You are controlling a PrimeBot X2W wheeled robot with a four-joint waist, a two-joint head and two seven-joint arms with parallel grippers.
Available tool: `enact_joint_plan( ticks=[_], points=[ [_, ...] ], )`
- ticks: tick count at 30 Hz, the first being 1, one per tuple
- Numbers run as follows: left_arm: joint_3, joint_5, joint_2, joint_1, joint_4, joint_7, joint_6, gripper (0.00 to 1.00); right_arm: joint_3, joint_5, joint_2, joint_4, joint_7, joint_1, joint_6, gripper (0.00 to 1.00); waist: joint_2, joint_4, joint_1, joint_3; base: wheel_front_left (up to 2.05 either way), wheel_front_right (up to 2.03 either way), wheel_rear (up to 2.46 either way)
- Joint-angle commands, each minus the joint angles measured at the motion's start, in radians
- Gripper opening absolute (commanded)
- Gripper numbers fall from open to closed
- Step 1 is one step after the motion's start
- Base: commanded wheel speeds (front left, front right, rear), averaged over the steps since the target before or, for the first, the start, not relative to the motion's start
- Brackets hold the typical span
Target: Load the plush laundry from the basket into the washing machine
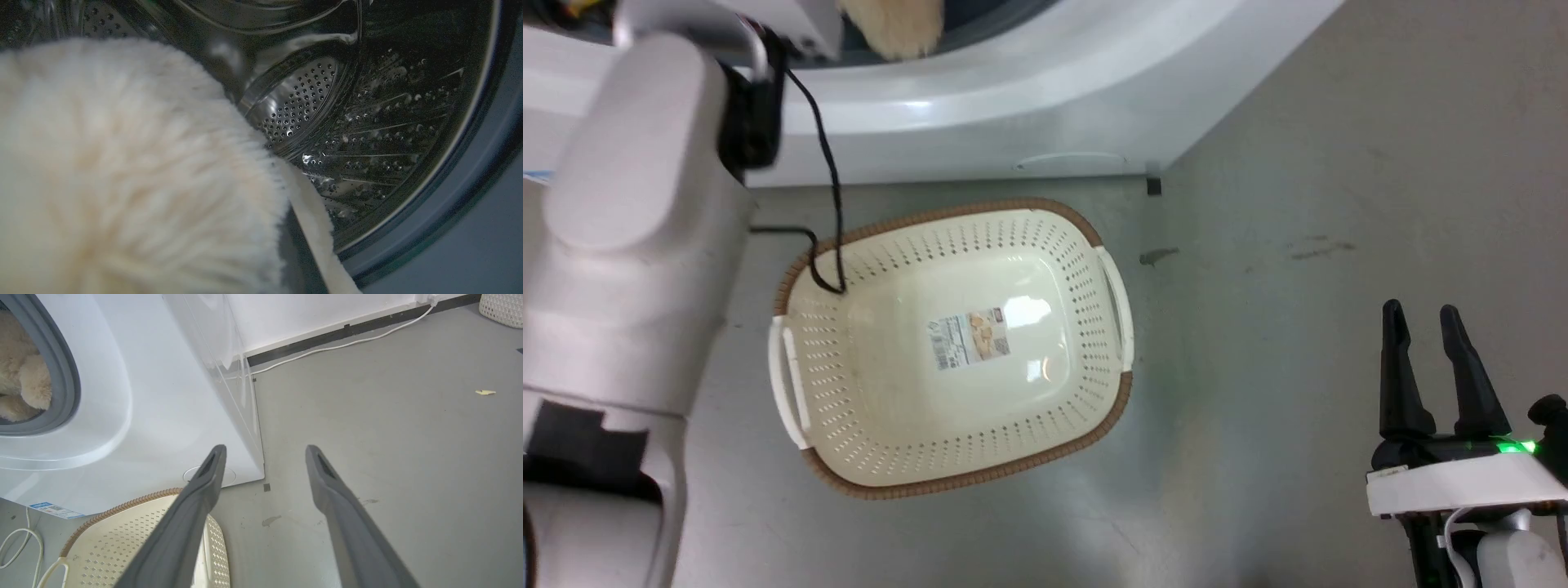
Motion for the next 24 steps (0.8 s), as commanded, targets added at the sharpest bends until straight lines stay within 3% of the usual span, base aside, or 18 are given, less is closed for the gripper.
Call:
enact_joint_plan(
  ticks=[1, 24],
  points=[
    [0.005, 0.011, 0.007, -0.026, -0.001, -0.009, 0.001, 0.00, 0.000, 0.007, -0.002, 0.003, -0.005, -0.017, 0.001, 1.00, -0.0001, -0.020, -0.0002, 0.027, 0.00, 0.00, 0.00],
    [0.010, 0.069, 0.133, -0.360, 0.044, 0.025, -0.006, 0.00, 0.049, 0.057, -0.002, -0.006, -0.013, -0.028, 0.001, 1.00, -0.0001, -0.147, -0.0002, 0.188, 0.00, 0.00, 0.00]
  ],
)
